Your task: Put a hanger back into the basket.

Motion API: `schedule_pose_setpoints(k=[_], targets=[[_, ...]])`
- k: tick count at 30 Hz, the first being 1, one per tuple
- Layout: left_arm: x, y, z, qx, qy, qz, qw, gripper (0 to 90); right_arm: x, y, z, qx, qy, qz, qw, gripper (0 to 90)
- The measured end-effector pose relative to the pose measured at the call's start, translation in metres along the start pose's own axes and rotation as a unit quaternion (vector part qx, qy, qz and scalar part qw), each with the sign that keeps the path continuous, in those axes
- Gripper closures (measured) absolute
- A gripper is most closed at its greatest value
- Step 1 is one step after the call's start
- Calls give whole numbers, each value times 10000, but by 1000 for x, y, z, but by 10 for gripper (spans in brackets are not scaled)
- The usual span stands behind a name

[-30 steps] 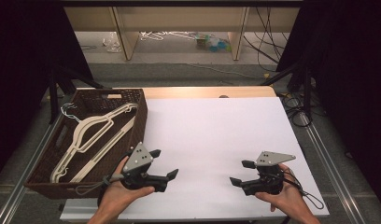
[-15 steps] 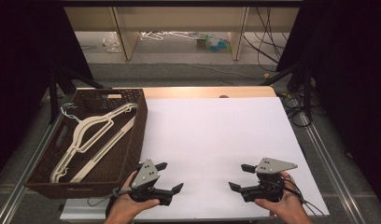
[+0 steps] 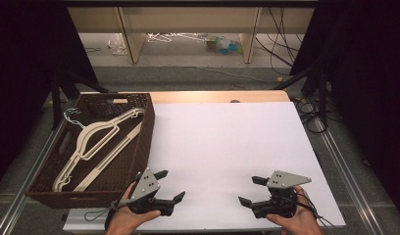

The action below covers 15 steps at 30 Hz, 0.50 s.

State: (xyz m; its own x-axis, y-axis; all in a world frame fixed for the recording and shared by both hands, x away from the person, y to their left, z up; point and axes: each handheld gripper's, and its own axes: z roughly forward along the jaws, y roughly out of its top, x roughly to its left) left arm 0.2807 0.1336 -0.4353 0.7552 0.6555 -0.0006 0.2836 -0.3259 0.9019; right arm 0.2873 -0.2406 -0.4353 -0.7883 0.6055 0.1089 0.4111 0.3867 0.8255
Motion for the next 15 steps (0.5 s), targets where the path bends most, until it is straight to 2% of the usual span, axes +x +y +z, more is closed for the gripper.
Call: schedule_pose_setpoints(k=[3, 7, 10, 12, 14, 15], targets=[[1, 0, -1, -29, -13, 57, 10000, 169, 2, 0, 0, 36, 71, 8, 10000, 183], [1, -1, -1, -37, 11, 56, 10000, 169, 2, -1, 1, 4, -33, -26, 10000, 176], [2, -1, -1, -58, 13, 22, 10000, 169, 2, -2, 2, -13, 65, 5, 10000, 176], [1, -1, -1, -55, 14, 31, 10000, 169, 2, -2, 1, -18, -39, -20, 10000, 176], [2, -1, 0, -66, 16, 25, 10000, 169, 1, -1, 1, -64, -54, -75, 9999, 175], [2, -1, 0, -63, 8, 23, 10000, 169, 2, -1, 1, -31, -31, -25, 10000, 175]])
